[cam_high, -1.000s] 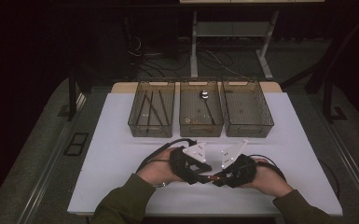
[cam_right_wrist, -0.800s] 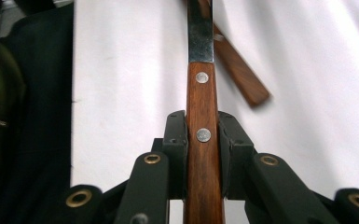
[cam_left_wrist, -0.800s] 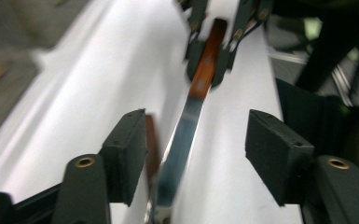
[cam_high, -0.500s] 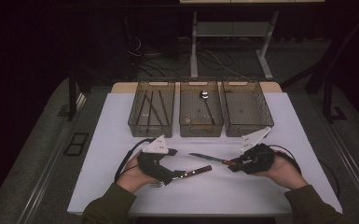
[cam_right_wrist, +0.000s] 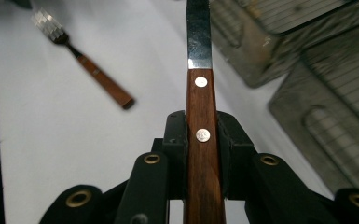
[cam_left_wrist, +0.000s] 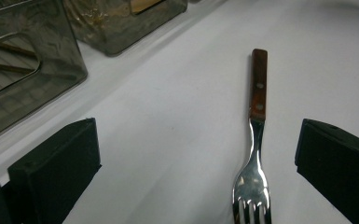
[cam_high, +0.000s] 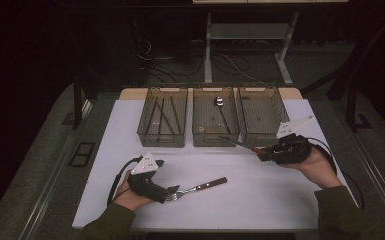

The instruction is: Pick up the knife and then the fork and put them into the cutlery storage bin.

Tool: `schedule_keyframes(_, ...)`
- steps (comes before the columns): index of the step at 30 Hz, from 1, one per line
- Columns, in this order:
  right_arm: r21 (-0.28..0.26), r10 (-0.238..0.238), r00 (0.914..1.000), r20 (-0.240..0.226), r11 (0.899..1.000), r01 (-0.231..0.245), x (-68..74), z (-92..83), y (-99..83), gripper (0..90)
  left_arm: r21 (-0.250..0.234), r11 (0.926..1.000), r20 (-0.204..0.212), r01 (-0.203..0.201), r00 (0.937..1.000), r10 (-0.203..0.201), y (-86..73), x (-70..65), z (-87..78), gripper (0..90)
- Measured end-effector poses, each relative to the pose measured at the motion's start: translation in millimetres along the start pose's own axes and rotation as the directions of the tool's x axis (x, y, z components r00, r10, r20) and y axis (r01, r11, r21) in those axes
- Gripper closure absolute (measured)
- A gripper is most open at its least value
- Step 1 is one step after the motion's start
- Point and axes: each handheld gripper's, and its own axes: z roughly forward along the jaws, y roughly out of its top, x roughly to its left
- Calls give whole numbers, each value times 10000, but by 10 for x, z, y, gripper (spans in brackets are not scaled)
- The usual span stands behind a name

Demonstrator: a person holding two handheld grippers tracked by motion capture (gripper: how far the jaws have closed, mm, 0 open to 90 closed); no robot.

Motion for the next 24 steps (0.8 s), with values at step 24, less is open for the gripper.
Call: schedule_keyframes(24, -253, 2683, 9248, 2697, 9620, -2717, -953, -151, 177, 757, 162, 9999, -180, 2, 9998, 1, -25, 0, -1, 0)
